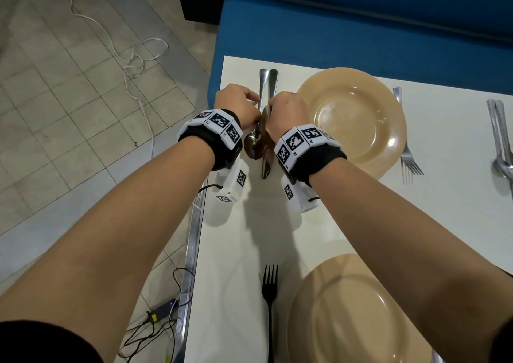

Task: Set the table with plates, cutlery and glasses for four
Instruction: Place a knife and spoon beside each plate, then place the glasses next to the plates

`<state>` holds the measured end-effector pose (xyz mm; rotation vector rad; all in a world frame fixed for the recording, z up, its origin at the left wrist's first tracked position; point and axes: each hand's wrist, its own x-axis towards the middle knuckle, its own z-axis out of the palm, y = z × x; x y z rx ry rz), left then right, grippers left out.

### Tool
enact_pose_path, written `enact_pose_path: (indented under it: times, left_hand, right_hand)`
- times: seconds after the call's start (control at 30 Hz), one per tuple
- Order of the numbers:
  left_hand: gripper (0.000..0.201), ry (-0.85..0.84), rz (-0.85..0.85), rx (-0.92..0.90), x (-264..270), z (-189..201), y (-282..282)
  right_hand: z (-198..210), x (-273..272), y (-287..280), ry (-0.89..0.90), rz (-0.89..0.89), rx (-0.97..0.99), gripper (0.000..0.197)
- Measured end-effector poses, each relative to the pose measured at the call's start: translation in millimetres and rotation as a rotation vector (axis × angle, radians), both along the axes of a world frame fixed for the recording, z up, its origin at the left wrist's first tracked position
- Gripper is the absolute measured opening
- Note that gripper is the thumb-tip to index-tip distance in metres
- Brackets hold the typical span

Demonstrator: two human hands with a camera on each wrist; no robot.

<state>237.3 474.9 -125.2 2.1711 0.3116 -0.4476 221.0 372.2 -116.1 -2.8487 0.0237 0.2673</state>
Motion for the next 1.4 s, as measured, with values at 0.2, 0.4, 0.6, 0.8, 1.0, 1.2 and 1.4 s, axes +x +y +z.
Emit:
enact_pose_path:
  times: [0.2,0.4,0.6,0.8,1.0,1.2,1.4]
  left_hand:
    - [0.035,-0.009,0.003,0.008,2,0,-1]
    - [0.034,-0.021,-0.017,0.05,5,1,0]
    - [0.032,-0.02,0.006,0.028,3,1,0]
    - [0.031,-0.084,0.044,0.072,-5,19,-4]
    - [0.032,-0.213,0.048,0.087,-29,51,-41]
    - [0.037,-0.305,-0.043,0.005,-69,87,-152]
    - [0.051,-0.316,-0.238,-0.021,-116,109,-327]
  right_hand:
    - [0,2,0,-0.001,0.003,-0.003,0.021]
    - [1,5,-1,0.003,0.002,0.001,0.021]
    - [2,3,-2,0.004,-0.021,0.02,0.022]
    - [21,-4,-22,-0.051,-0.091,0.132,0.033]
    - [49,-25,-72,-0.099,-0.151,0.234,0.037]
    - [80,-70,-180,-0.187,-0.262,0.309,0.042]
    - [100,-134,-367,-0.215,-0.376,0.323,0.059]
